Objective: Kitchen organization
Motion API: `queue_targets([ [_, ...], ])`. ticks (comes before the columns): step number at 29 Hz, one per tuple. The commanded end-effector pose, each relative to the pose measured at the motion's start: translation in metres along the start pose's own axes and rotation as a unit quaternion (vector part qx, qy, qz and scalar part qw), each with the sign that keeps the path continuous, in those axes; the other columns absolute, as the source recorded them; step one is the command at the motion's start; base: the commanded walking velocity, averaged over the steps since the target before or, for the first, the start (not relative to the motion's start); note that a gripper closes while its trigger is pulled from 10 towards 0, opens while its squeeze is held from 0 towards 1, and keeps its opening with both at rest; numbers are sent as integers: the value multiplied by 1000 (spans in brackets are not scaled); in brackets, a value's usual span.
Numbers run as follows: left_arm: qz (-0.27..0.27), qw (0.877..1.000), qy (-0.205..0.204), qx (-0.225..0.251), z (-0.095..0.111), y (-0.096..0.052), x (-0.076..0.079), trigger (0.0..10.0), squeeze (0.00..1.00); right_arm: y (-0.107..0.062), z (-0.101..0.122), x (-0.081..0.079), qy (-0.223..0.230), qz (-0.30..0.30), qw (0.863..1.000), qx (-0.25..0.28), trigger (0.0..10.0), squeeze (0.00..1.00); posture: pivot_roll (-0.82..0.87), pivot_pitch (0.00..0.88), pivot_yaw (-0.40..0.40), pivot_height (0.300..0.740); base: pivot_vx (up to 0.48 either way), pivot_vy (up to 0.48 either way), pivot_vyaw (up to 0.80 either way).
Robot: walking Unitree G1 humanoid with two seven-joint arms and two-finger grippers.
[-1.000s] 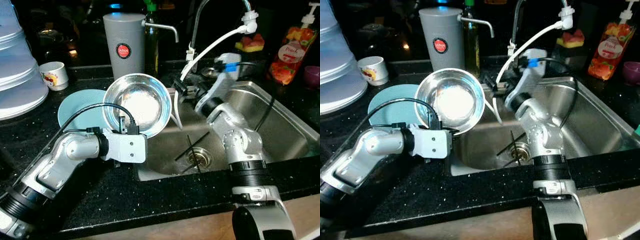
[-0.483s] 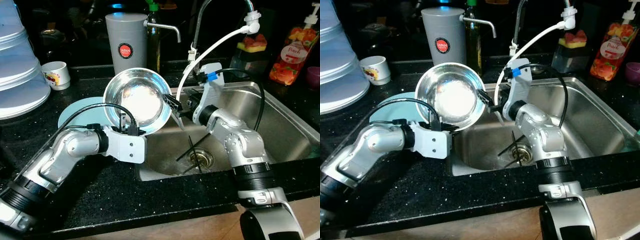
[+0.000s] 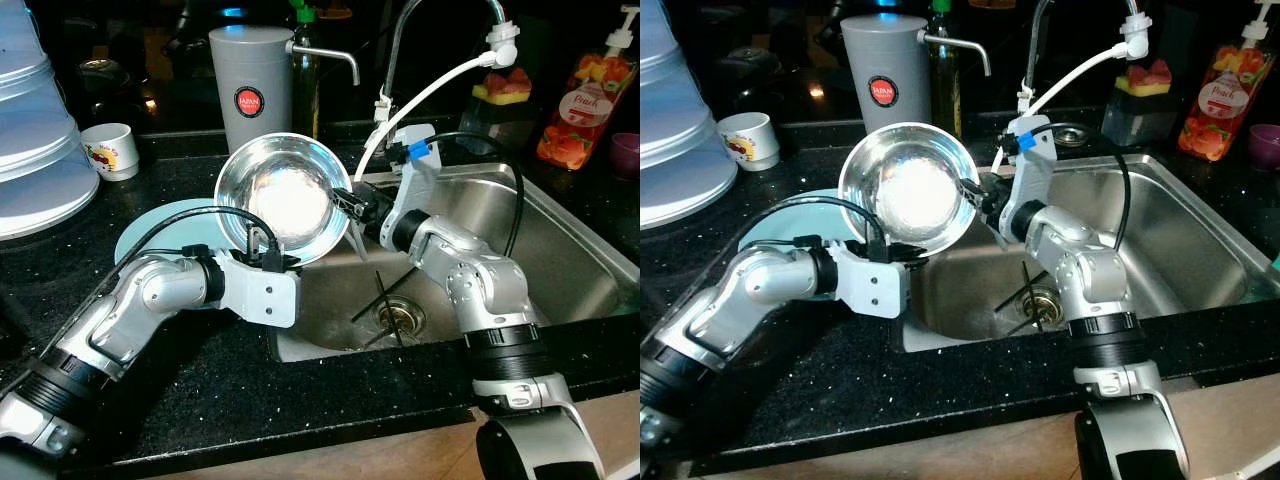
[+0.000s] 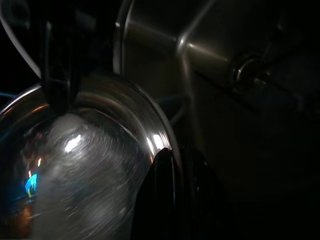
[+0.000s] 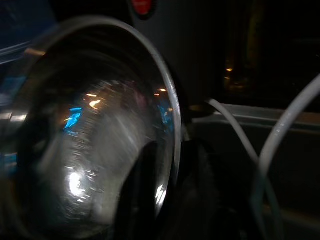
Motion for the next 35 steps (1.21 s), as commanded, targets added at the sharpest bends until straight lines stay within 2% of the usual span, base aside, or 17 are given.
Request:
queue_targets([
  [1, 46, 998, 25, 22, 8, -5, -20, 0, 0, -4, -14, 9, 11, -23, 999, -32, 0, 0, -2, 59, 16, 740, 0, 0, 0],
  [8, 61, 997, 51, 21, 7, -6, -25, 0, 0, -3, -11, 11, 22, -31, 999, -23, 0, 0, 1, 58, 18, 740, 0, 0, 0],
  [9, 70, 996, 57, 18, 6, -6, -27, 2863, 0, -3, -10, 11, 25, -34, 999, -21, 0, 0, 1, 58, 18, 740, 0, 0, 0],
  [10, 70, 996, 57, 18, 6, -6, -27, 2863, 0, -3, -10, 11, 25, -34, 999, -21, 0, 0, 1, 58, 18, 740, 0, 0, 0],
  [11, 75, 996, 55, 18, 6, -5, -29, 10000, 0, -3, -10, 12, 27, -35, 999, -19, 0, 0, 1, 57, 18, 740, 0, 0, 0],
  [14, 96, 994, 50, 25, 8, -5, -35, 10000, 59, -3, -8, 13, 32, -42, 999, -13, 0, 0, 1, 56, 19, 740, 0, 0, 0],
  [15, 105, 993, 50, 30, 10, -6, -38, 10000, 506, -3, -7, 14, 35, -46, 998, -9, 0, 0, 1, 56, 19, 740, 0, 0, 0],
  [16, 126, 990, 30, 51, 14, -7, -43, 10000, 1000, -3, -4, 18, 41, -58, 997, 0, 0, 0, 2, 55, 21, 740, 0, 0, 0],
  [20, 147, 987, 27, 55, 14, -8, -48, 10000, 1000, -4, -1, 22, 46, -69, 996, 10, 0, 0, 2, 55, 21, 740, 0, 0, 0],
  [21, 153, 986, 29, 53, 14, -9, -50, 10000, 271, -5, 0, 25, 54, -78, 995, 17, 0, 0, 2, 55, 21, 740, 0, 0, 0],
  [22, 153, 986, 29, 53, 14, -9, -50, 10000, 271, -5, 0, 25, 54, -78, 995, 17, 0, 0, 2, 55, 21, 740, 0, 0, 0],
  [23, 159, 985, 31, 54, 13, -10, -50, 10000, 0, -7, 4, 34, 79, -105, 991, 34, 0, 0, 3, 55, 25, 740, 0, 0, 0],
  [27, 167, 983, 36, 63, 16, -11, -51, 10000, 0, -9, 6, 43, 95, -129, 986, 44, 0, 0, 2, 52, 30, 740, 0, 0, 0],
  [30, 199, 975, -3, 94, 26, -12, -56, 10000, 0, -22, 5, 72, 50, -224, 972, 46, 0, 0, 1, 44, 30, 740, 0, 0, 0],
  [31, 199, 975, -3, 94, 26, -12, -56, 10000, 0, -22, 5, 72, 50, -224, 972, 46, 0, 0, 1, 44, 30, 740, 0, 0, 0],
  [33, 202, 973, -56, 101, 27, -9, -56, 10000, 0, -30, 6, 85, 1, -265, 963, 44, 0, 0, 1, 42, 31, 740, 0, 0, 0],
  [35, 206, 962, -131, 123, 30, -5, -54, 10000, 0, -34, 5, 89, -103, -287, 952, 26, 0, 0, -3, 35, 32, 740, 0, 0, 0],
])
Point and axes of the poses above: a point about 5 cm out from each wrist's last joint towards the gripper, its own y axis pointing out of the wrist towards the gripper, its own z axis along the axis of the wrist's last joint, x = y × z, the point moved 2 cm from there along y, pointing out of the wrist towards the gripper, and after that the axes turned 9 degrees about -y, right-handed, at the moved point
